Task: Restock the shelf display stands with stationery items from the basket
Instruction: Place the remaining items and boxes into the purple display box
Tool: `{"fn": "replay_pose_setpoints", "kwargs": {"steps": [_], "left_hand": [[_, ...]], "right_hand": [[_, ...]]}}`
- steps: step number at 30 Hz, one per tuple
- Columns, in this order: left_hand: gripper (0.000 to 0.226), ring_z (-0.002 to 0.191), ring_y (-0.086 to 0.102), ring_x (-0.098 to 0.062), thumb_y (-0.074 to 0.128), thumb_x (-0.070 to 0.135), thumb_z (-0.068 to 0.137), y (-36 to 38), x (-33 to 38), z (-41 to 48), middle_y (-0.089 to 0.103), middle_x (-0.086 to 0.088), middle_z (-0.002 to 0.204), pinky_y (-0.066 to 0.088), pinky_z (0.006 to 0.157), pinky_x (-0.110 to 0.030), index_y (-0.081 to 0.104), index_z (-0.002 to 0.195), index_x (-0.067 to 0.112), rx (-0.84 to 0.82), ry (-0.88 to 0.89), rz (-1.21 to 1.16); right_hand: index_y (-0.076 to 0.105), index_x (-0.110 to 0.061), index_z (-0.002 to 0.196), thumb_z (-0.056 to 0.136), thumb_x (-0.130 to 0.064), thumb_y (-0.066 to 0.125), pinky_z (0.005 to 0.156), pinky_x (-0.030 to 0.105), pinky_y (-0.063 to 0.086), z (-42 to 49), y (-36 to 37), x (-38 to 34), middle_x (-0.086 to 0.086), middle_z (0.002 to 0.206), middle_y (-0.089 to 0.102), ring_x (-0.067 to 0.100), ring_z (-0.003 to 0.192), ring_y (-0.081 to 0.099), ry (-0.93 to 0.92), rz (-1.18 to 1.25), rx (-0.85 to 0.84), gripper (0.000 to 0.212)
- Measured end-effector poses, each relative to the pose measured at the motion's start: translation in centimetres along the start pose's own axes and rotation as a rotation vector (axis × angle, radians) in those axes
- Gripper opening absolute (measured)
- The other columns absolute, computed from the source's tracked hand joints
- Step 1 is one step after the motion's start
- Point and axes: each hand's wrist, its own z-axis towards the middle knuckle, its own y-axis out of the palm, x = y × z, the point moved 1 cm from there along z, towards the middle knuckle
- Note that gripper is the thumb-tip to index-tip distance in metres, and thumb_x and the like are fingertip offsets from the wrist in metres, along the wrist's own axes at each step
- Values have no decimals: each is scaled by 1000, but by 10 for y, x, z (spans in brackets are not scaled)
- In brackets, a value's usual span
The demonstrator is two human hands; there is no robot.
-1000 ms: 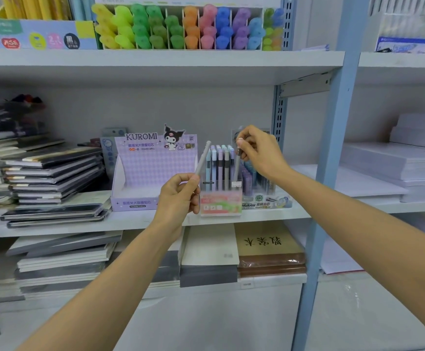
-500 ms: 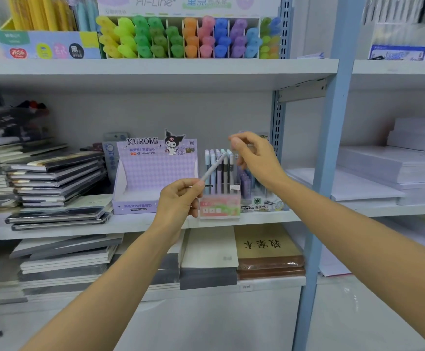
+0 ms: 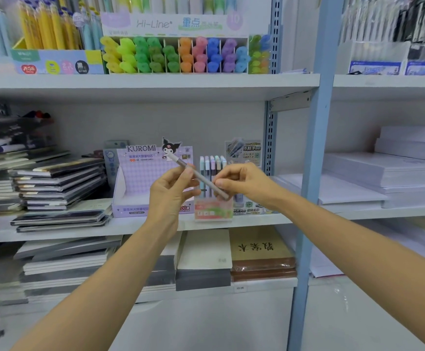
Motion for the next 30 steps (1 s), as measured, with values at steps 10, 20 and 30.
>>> {"fn": "replay_pose_setpoints", "kwargs": {"steps": [10,20,30], "left_hand": [[3,80,70,-22,71,16,87,9,-1,-5,73,-2,80,60,72,-38,71,90,16,-88,223,497],[61,141,32,-14,59,23,95,-30,-28,-16,35,5,154,25,112,-26,33,150,19,-329,400,1279],[67,141,32,-15,58,21,94,-39,-43,-13,25,4,159,36,107,-29,26,152,17,-344,503,1381]], "right_hand": [[68,-10,111,91,-17,65,83,39,57,16,17,-32,5,94,70,22,91,67,-157,-254,208,21],[47,-10,100,101,-13,46,71,28,58,26,-7,-30,15,88,72,21,81,71,-186,17,534,3],[43,-8,104,102,-9,41,70,26,58,45,-3,-2,18,90,68,20,86,71,-220,-42,614,3]]}}
